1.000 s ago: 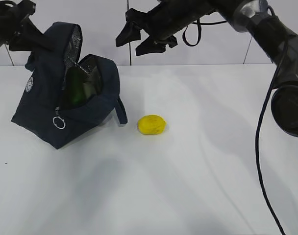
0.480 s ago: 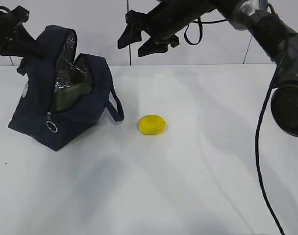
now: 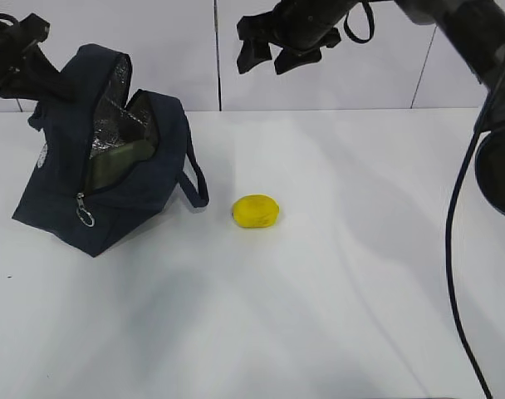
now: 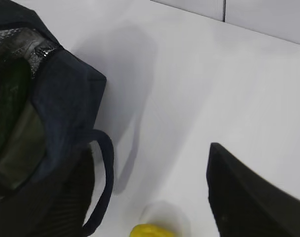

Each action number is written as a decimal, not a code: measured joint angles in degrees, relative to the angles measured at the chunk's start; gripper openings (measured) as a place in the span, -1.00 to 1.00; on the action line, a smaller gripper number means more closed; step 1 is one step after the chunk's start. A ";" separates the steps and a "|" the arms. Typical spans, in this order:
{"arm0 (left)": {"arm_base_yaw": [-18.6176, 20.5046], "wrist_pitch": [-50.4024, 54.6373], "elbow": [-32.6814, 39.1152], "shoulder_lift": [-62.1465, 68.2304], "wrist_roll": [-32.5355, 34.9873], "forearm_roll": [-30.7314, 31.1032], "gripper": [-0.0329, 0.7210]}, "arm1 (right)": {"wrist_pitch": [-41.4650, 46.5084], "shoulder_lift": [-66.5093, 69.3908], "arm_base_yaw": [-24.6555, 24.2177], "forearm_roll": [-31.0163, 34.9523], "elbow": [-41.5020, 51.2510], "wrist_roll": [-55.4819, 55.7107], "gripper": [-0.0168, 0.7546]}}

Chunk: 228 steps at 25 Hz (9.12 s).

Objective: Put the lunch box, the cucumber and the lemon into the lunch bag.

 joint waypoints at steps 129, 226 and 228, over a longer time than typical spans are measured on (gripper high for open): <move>0.00 4.81 -0.04 0.00 0.00 3.50 -0.90 | -15.34 -8.28 1.85 11.09 49.24 -66.77 0.63; 0.00 7.42 -0.04 0.00 0.10 -2.15 -0.90 | -0.81 -1.38 3.71 10.86 11.50 -7.10 0.54; 0.00 7.42 -0.04 0.00 0.10 -2.15 -0.90 | -0.81 -0.87 3.71 12.07 11.50 -6.36 0.54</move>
